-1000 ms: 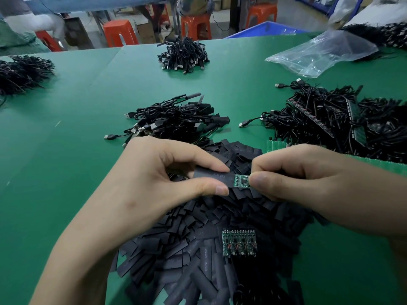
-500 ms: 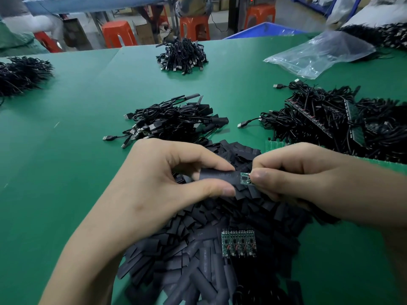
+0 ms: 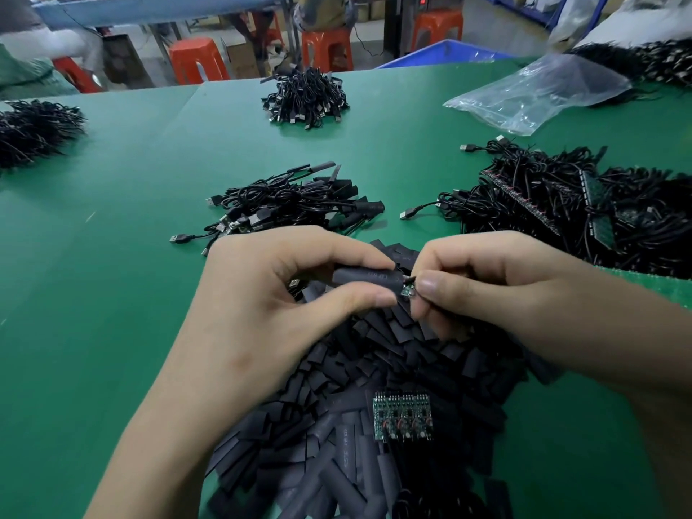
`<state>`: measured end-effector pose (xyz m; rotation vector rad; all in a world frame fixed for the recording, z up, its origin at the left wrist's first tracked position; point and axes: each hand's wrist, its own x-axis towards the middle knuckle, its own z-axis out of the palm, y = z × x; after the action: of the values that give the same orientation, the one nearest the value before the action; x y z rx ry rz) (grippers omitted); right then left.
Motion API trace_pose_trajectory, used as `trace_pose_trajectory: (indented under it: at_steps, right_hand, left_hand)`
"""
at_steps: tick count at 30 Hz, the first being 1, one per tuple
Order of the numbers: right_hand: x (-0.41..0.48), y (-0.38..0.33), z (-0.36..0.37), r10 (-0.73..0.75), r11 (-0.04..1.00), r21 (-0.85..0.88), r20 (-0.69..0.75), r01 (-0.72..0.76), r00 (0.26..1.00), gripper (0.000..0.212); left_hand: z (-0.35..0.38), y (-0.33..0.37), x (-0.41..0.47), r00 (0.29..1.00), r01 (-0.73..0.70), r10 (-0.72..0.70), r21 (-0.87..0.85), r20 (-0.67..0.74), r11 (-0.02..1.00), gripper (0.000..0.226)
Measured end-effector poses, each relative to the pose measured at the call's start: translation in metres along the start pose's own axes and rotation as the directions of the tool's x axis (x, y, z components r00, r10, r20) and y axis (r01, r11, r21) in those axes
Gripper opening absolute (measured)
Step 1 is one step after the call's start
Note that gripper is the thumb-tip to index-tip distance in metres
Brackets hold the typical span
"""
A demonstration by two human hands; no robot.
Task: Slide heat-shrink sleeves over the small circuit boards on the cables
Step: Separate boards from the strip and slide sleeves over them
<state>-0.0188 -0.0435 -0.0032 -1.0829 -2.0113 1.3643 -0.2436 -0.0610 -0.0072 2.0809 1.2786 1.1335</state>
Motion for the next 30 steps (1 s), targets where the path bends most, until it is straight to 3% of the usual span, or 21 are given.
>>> trace_pose_trajectory:
  at_steps: [12,16,20,24,28,30]
  right_hand:
    - [-0.002,-0.003,0.000,-0.076,0.980,-0.190,-0.119,0.052,0.990,0.027]
    - [-0.002,-0.005,0.001,-0.092,0.985,-0.161,-0.195,0.061,0.976,0.016]
    - [-0.003,-0.006,0.002,-0.223,0.944,-0.301,-0.277,0.136,0.935,0.009]
    - [0.000,-0.006,0.008,-0.388,0.849,-0.499,-0.367,0.173,0.845,0.009]
    - [-0.001,-0.011,0.010,-0.440,0.790,-0.600,-0.407,0.129,0.801,0.007]
    - [0.005,-0.010,0.011,-0.423,0.796,-0.592,-0.400,0.124,0.813,0.010]
  left_hand:
    - [0.010,0.004,0.002,0.994,-0.103,0.106,0.094,-0.024,0.990,0.018]
    - [0.009,0.004,0.002,0.989,-0.113,0.121,0.099,-0.080,0.989,0.017]
    - [0.010,0.004,0.001,0.981,-0.099,0.114,0.099,-0.157,0.990,0.017]
    - [0.009,0.003,0.000,0.976,-0.071,0.085,0.076,-0.201,0.995,0.017]
    - [0.010,0.001,0.001,0.975,-0.058,0.067,0.051,-0.214,0.997,0.017]
    - [0.008,-0.001,0.001,0.980,-0.052,0.056,0.030,-0.192,0.998,0.015]
